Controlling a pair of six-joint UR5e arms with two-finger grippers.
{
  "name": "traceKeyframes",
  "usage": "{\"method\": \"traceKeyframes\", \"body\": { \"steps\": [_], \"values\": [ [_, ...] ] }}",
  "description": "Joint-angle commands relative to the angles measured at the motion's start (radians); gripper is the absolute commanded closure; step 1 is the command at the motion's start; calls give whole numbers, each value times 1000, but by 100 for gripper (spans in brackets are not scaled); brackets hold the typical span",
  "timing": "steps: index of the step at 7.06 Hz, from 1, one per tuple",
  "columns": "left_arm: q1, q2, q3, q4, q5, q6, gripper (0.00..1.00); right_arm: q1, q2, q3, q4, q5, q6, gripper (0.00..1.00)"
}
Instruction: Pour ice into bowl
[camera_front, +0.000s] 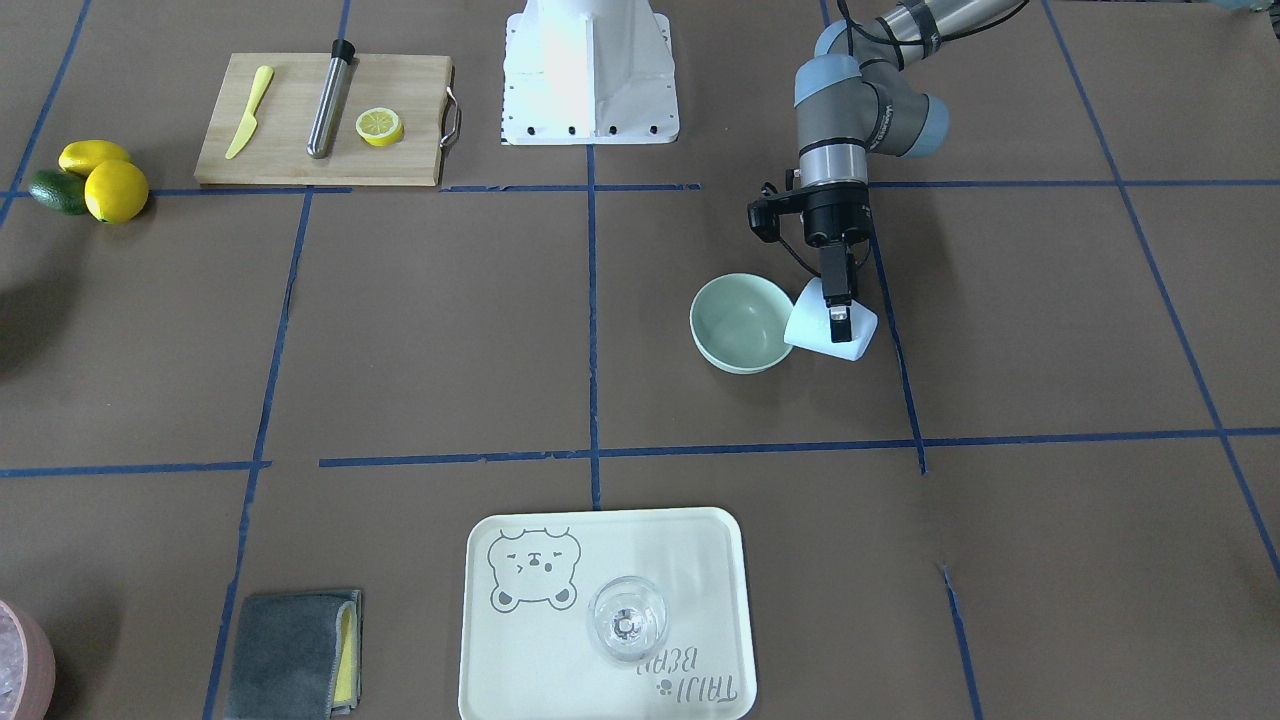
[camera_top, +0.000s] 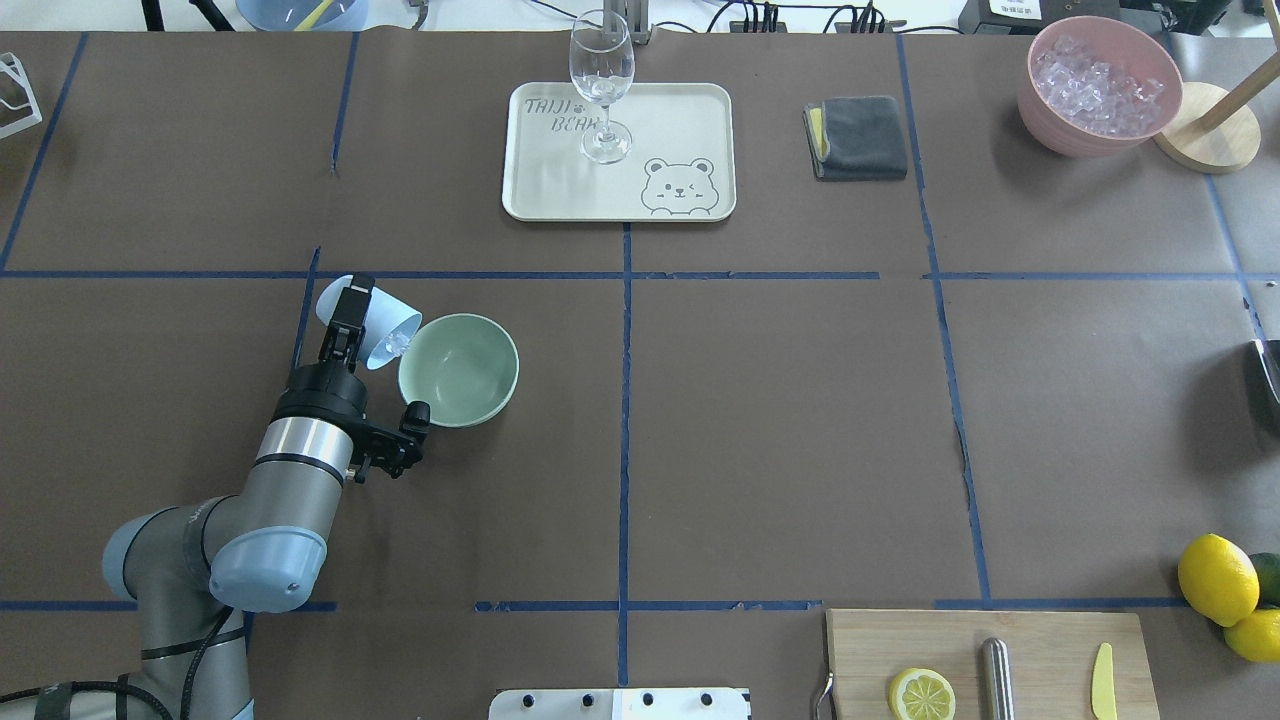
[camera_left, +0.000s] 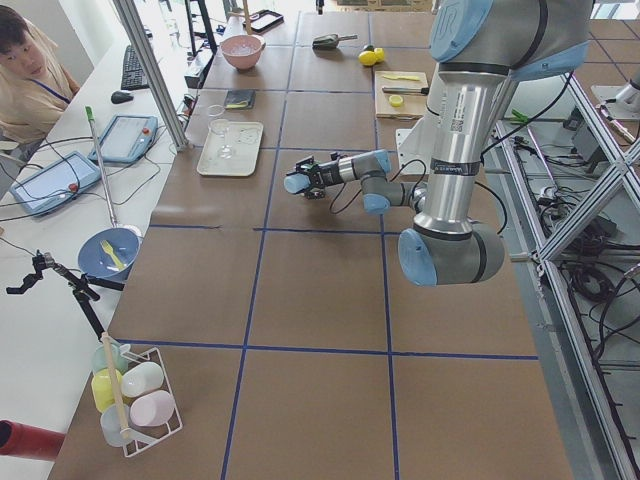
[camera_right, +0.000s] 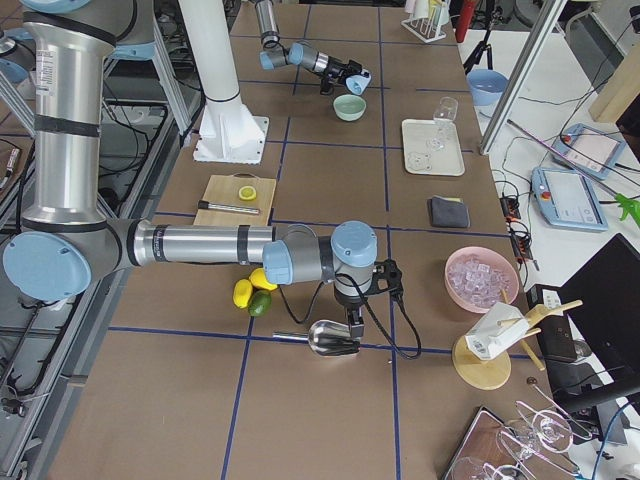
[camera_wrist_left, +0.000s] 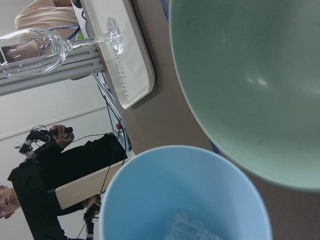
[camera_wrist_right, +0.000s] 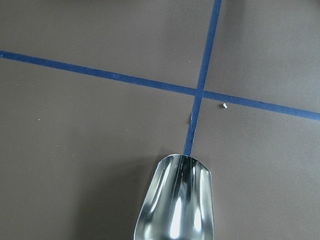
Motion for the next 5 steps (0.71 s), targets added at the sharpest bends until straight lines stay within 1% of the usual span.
{"method": "traceKeyframes", "body": {
  "steps": [1,4,5],
  "values": [
    [10,-2,3,1,20,83,100,0,0,0,-1,0,0,0],
    [12,-2,0,1,21,86,100,0,0,-1,-1,0,0,0],
    [12,-4,-2,-1,20,123,100,0,0,-1,-1,0,0,0]
  ]
}}
